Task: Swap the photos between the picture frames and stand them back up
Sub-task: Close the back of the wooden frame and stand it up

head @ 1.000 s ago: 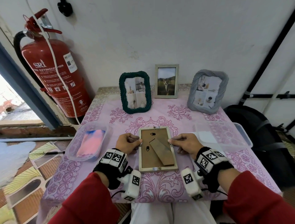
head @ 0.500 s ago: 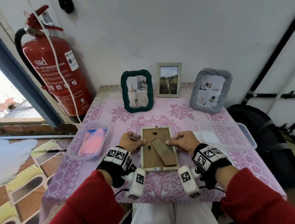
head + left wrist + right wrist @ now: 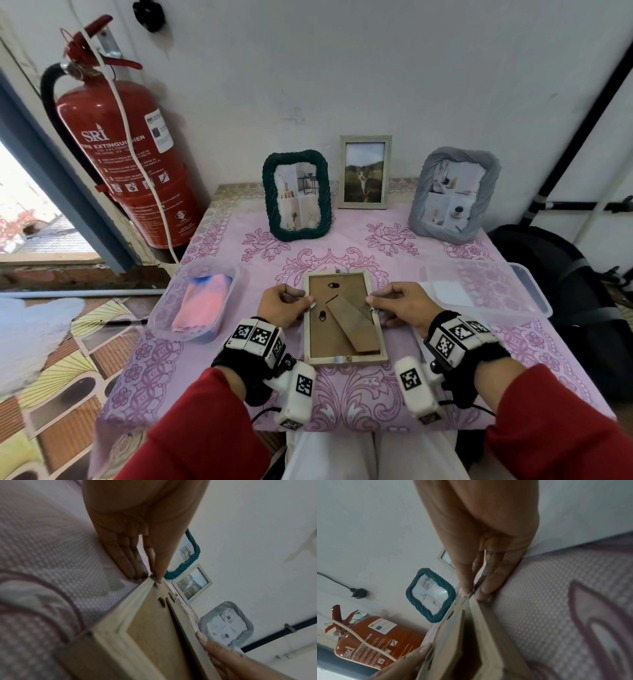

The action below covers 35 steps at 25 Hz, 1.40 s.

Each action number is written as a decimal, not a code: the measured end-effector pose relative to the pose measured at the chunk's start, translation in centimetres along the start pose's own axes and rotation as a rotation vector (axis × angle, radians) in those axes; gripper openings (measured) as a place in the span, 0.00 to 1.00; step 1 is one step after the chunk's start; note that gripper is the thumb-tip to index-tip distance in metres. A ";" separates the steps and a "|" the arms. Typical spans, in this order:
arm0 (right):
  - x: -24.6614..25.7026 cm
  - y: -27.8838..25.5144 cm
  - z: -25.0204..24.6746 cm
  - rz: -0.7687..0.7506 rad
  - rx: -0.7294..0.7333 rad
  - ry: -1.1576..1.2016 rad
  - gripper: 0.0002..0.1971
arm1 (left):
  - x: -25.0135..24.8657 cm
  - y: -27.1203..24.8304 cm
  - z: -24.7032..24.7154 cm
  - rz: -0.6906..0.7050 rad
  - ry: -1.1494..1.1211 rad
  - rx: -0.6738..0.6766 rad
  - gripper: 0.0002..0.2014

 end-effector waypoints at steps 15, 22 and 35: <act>0.2 0.8 0.1 0.006 0.008 -0.077 0.06 | -0.6 -0.6 0.3 -0.069 -0.071 0.005 0.13; 0.3 0.9 0.2 -0.026 0.047 -0.248 0.07 | -1.0 -1.9 0.4 -0.114 -0.002 0.164 0.32; 4.2 2.8 2.3 -0.431 -0.055 -1.136 0.21 | 0.1 -4.7 0.0 -0.003 0.644 0.431 0.74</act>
Point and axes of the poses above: each hand's wrist, its own y-axis towards the middle knuckle, its own z-axis out of the palm, x = y × z, the point moved 2 cm from there along y, towards the middle knuckle, and after that the axes turned 9 degrees about -y, right-handed, at the moved point
